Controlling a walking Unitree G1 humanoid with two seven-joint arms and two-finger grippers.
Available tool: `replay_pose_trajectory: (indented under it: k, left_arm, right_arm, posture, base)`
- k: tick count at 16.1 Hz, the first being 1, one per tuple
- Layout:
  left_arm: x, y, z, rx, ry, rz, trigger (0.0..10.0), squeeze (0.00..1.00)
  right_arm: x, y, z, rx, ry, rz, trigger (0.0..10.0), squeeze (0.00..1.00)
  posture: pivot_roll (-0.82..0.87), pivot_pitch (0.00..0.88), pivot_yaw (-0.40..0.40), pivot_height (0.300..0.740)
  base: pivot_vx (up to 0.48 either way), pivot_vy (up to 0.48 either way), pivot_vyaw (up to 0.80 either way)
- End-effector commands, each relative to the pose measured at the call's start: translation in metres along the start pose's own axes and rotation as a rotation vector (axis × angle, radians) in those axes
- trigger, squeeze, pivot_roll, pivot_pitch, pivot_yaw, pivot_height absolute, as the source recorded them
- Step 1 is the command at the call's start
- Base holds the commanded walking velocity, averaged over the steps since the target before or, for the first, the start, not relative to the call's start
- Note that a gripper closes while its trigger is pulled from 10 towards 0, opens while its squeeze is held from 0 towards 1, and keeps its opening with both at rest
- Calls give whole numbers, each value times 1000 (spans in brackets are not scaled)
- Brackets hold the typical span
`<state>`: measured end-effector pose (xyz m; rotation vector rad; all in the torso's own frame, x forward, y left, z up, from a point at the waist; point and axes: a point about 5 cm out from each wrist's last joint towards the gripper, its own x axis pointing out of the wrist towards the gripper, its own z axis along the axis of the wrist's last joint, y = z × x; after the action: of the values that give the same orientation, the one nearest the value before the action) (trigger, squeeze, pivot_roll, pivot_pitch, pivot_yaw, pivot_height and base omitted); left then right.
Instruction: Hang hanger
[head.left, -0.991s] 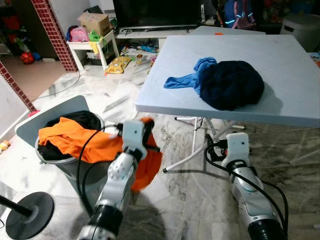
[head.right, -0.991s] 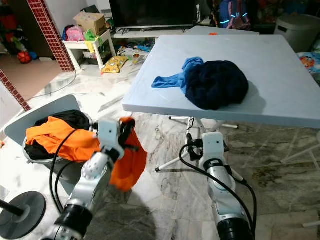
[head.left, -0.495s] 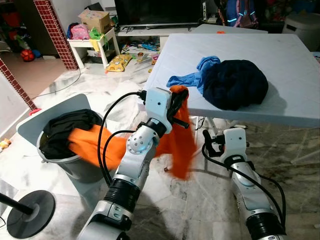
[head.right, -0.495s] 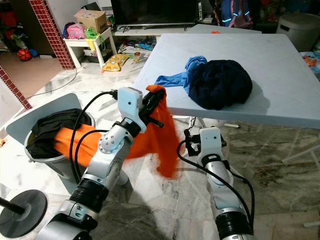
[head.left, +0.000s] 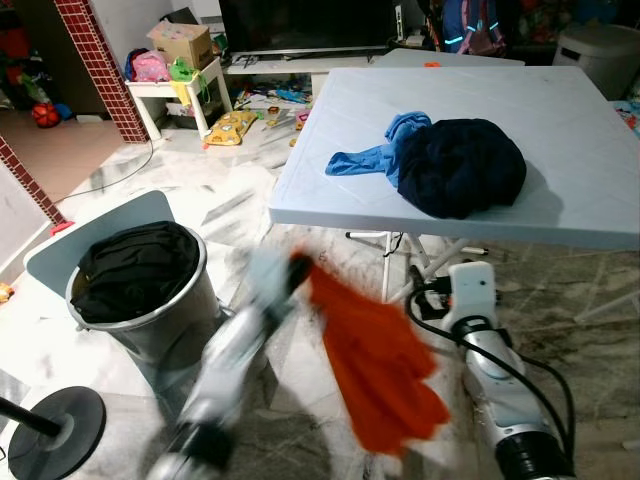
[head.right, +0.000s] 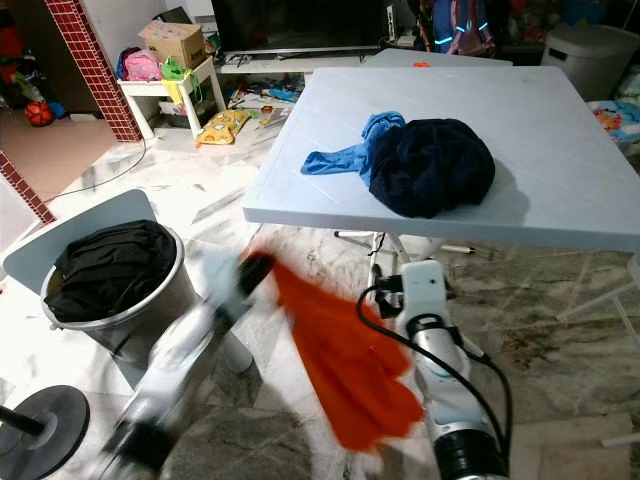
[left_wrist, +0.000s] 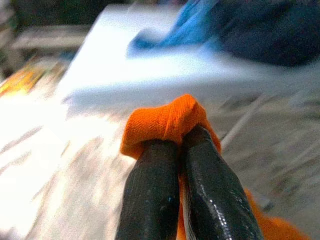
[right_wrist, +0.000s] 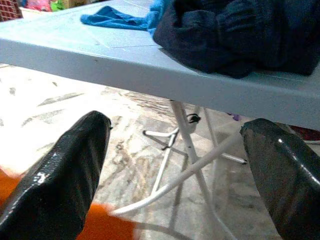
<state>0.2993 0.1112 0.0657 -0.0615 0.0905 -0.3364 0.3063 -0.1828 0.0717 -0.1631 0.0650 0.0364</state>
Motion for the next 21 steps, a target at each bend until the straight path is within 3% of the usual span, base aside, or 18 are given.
replay_pose_trajectory:
  k: [1, 4, 8, 15, 21]
  left_arm:
    - [-7, 15, 1, 2, -5, 65, 10000, 0]
    - [-22, 24, -13, -37, 20, 129, 10000, 0]
    - [-32, 26, -23, -36, 38, 163, 10000, 0]
    - [-28, 24, -19, -55, 33, 150, 10000, 0]
    - [-24, 24, -18, -54, 39, 137, 10000, 0]
  right_arm:
    - [0, -4, 4, 5, -19, -19, 10000, 0]
    - [-2, -10, 4, -6, -18, -36, 10000, 0]
    - [-4, -18, 2, -1, -7, -75, 10000, 0]
    - [-5, -11, -1, -3, 3, -48, 10000, 0]
    - [-7, -11, -2, -9, 8, -48, 10000, 0]
  posture:
    - [-154, 0, 88, 740]
    - [-123, 0, 64, 740]
    - [-120, 0, 59, 740]
    - [-127, 0, 70, 740]
    - [-143, 0, 82, 740]
  base:
    - [0, 0, 0]
    - [0, 0, 0]
    - [0, 0, 0]
    - [0, 0, -743]
    - [0, 309, -800]
